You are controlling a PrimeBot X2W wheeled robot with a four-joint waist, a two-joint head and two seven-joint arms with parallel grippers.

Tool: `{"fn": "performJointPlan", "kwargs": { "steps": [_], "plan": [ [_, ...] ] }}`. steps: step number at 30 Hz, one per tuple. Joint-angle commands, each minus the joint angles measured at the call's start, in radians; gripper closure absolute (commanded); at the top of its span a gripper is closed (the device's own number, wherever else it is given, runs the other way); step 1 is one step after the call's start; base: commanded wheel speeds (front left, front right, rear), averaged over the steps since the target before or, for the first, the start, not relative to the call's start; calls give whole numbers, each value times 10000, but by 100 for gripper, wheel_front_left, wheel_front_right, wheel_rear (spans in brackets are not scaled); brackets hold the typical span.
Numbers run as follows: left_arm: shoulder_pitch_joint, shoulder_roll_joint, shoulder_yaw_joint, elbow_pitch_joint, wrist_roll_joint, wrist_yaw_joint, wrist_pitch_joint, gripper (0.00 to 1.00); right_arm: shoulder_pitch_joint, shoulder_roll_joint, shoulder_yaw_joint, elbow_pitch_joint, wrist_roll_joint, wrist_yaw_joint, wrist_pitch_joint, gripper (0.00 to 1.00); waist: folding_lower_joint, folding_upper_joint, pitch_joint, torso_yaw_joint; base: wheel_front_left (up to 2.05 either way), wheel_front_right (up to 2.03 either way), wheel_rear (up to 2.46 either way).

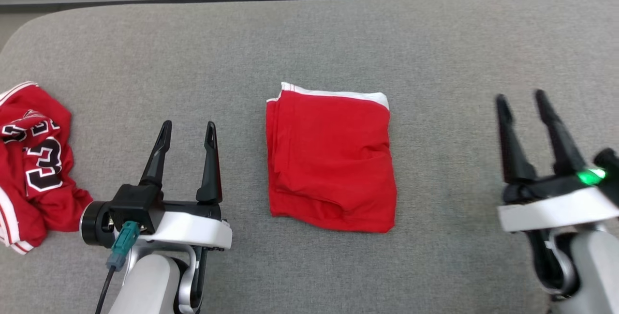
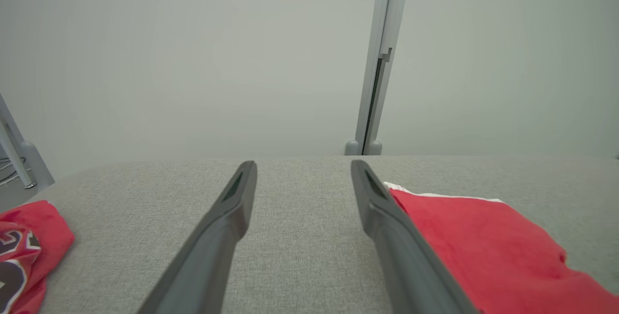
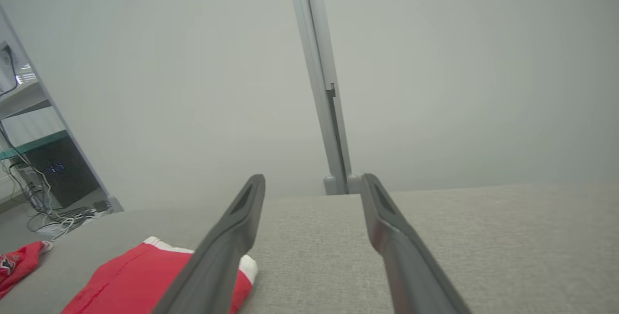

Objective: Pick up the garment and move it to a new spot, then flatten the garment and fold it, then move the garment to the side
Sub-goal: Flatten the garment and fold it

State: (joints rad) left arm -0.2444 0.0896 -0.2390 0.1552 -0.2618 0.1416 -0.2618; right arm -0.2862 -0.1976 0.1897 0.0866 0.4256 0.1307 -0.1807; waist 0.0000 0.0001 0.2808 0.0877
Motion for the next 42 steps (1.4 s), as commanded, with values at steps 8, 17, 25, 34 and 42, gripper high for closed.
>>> {"fn": "performJointPlan", "kwargs": {
  "steps": [8, 17, 25, 34, 42],
  "plan": [
    [702, 464, 228, 11, -110, -18, 49, 0, 1626, -40, -1806, -645, -783, 1, 753, 0, 0, -1, -717, -455, 0, 0, 0],
    [1846, 868, 185, -265, -317, -87, 507, 0, 3091, 157, -1824, -981, -1122, 1, 1383, 0, 0, -1, -1980, -498, 0, 0, 0],
    [2726, 1064, 291, -648, -488, 93, 754, 0, 3910, 399, -1931, -1394, -1326, 1, 1816, 0, 0, -1, -2694, -544, 0, 0, 0],
    [3211, 1119, 174, -893, -490, 250, 958, 0, 4274, 556, -2076, -1795, -1598, 1, 2223, 0, 0, -1, -2973, -514, 0, 0, 0],
    [3279, 1127, 81, -923, -547, 297, 1034, 0, 4285, 636, -2193, -1921, -1801, 1, 2415, 0, 0, -1, -3047, -512, 0, 0, 0]
  ]
}}
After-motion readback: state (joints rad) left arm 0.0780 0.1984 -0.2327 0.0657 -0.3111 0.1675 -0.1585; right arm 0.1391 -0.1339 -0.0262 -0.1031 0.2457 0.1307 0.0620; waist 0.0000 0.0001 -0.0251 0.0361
